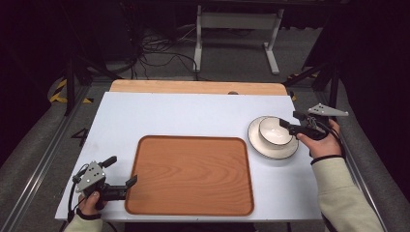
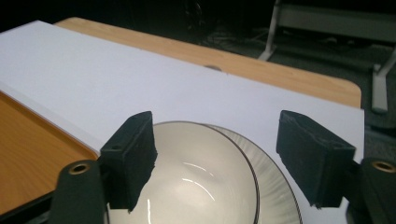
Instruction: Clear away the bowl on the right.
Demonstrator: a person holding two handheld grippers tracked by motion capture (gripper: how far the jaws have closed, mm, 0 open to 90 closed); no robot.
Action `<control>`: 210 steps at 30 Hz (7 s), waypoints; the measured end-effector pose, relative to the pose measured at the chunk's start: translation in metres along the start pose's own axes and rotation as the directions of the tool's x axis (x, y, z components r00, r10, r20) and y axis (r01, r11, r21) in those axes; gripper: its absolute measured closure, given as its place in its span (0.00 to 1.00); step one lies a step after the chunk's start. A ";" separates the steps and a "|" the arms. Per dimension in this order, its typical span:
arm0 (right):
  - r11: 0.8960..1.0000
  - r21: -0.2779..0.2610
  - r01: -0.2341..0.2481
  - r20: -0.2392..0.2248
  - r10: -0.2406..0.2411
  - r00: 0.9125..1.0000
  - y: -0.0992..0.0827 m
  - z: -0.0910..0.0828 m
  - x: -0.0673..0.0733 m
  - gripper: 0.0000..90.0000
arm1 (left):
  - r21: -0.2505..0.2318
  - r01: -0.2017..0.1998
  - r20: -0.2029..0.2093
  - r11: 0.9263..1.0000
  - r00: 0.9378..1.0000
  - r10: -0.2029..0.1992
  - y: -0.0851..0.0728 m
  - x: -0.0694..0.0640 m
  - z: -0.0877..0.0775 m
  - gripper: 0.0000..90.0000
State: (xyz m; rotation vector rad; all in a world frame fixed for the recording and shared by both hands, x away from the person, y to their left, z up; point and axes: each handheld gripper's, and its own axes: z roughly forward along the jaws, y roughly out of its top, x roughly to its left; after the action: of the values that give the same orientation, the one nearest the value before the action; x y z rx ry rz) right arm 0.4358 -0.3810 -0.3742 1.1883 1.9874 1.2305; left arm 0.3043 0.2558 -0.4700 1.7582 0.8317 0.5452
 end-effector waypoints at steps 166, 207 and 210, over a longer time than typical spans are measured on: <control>0.915 0.387 -0.111 -0.210 0.205 0.956 0.097 0.041 0.162 0.89 | 0.001 -0.005 0.001 1.000 1.000 0.005 0.000 -0.001 0.000 0.00; 0.881 0.467 -0.070 -0.310 0.237 0.921 0.062 0.099 0.223 0.88 | -0.002 -0.012 0.007 1.000 1.000 0.012 0.000 0.000 0.000 0.00; 0.876 0.477 -0.069 -0.305 0.239 0.922 0.058 0.103 0.225 0.88 | -0.001 -0.014 0.006 1.000 1.000 0.014 0.000 0.000 0.000 0.00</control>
State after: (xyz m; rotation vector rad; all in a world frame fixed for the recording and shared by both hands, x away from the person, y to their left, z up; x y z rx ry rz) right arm 0.4299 -0.1277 -0.3649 1.4536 2.6052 1.1478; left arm 0.3042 0.2556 -0.4698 1.7652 0.8147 0.5493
